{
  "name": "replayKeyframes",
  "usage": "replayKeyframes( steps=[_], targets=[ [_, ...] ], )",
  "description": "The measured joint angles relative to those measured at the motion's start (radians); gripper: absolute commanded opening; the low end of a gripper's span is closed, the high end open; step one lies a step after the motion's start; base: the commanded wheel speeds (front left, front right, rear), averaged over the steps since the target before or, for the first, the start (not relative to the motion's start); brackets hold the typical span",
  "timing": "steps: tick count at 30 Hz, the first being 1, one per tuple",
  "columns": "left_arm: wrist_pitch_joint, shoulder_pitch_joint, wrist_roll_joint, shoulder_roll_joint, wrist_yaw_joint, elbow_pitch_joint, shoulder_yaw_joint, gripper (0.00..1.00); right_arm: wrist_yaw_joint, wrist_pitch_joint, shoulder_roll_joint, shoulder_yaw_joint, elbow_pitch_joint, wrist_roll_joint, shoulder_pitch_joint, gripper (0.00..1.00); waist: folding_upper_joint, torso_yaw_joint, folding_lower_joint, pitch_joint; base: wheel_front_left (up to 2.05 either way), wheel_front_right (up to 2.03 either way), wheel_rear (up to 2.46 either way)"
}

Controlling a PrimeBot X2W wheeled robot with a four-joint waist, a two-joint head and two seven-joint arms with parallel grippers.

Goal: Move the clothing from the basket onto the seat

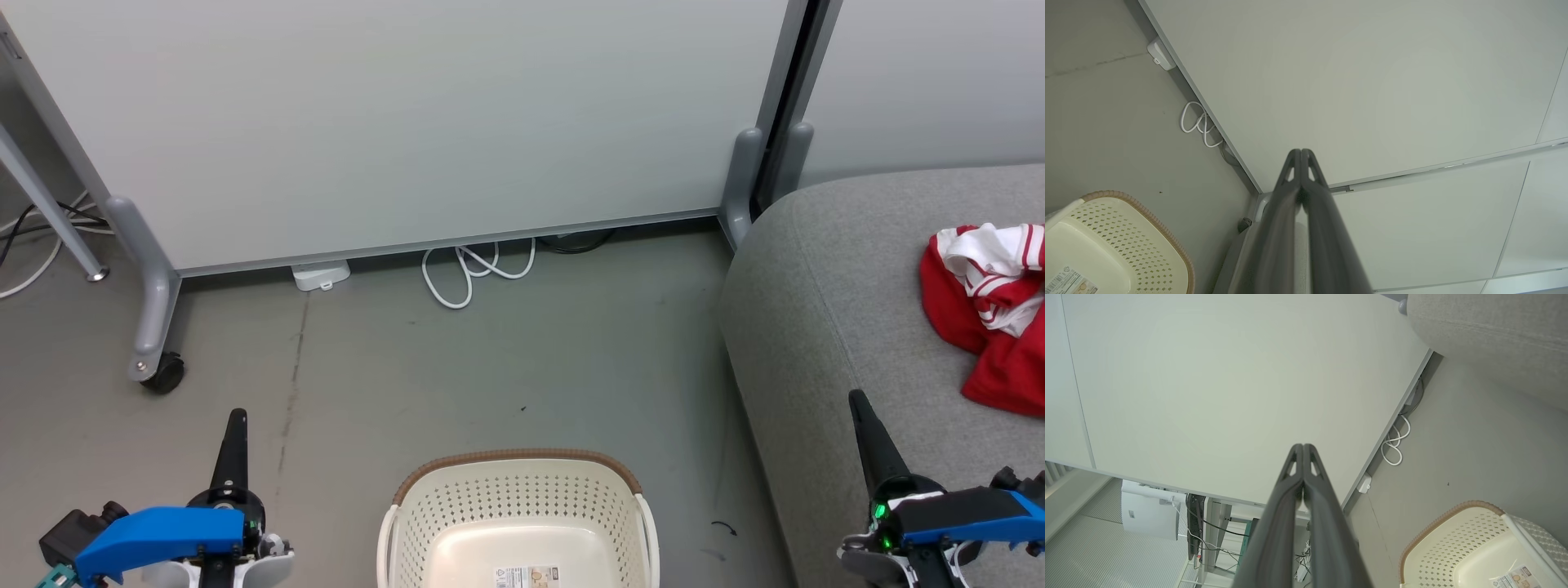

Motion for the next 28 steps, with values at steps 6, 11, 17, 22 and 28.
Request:
replayKeyframes(
  steps=[6, 11, 17, 22, 28],
  targets=[
    [0.016, -0.007, -0.047, -0.001, 0.000, -0.007, 0.007, 0.00, 0.000, 0.008, 0.000, -0.003, -0.001, 0.052, -0.002, 0.00, 0.0000, 0.001, 0.0000, 0.000, 0.00, 0.00, 0.00],
    [0.024, -0.009, -0.083, -0.002, 0.000, -0.015, 0.012, 0.00, 0.000, 0.015, 0.000, -0.006, -0.001, 0.093, -0.006, 0.00, 0.0000, 0.001, 0.0000, 0.000, 0.00, 0.00, 0.00],
    [0.035, -0.014, -0.127, -0.003, 0.000, -0.022, 0.017, 0.00, 0.000, 0.021, 0.000, -0.010, -0.003, 0.139, -0.012, 0.00, 0.0000, 0.002, 0.0000, 0.000, 0.00, 0.00, 0.00],
    [0.046, -0.017, -0.161, -0.003, 0.000, -0.028, 0.022, 0.00, 0.000, 0.025, 0.000, -0.012, -0.003, 0.177, -0.013, 0.00, 0.0000, 0.003, 0.0000, 0.000, 0.00, 0.00, 0.00],
    [0.056, -0.021, -0.200, -0.004, 0.000, -0.034, 0.029, 0.00, 0.000, 0.031, 0.000, -0.014, -0.005, 0.221, -0.019, 0.00, 0.0000, 0.003, 0.0000, 0.000, 0.00, 0.00, 0.00]
  ],
)
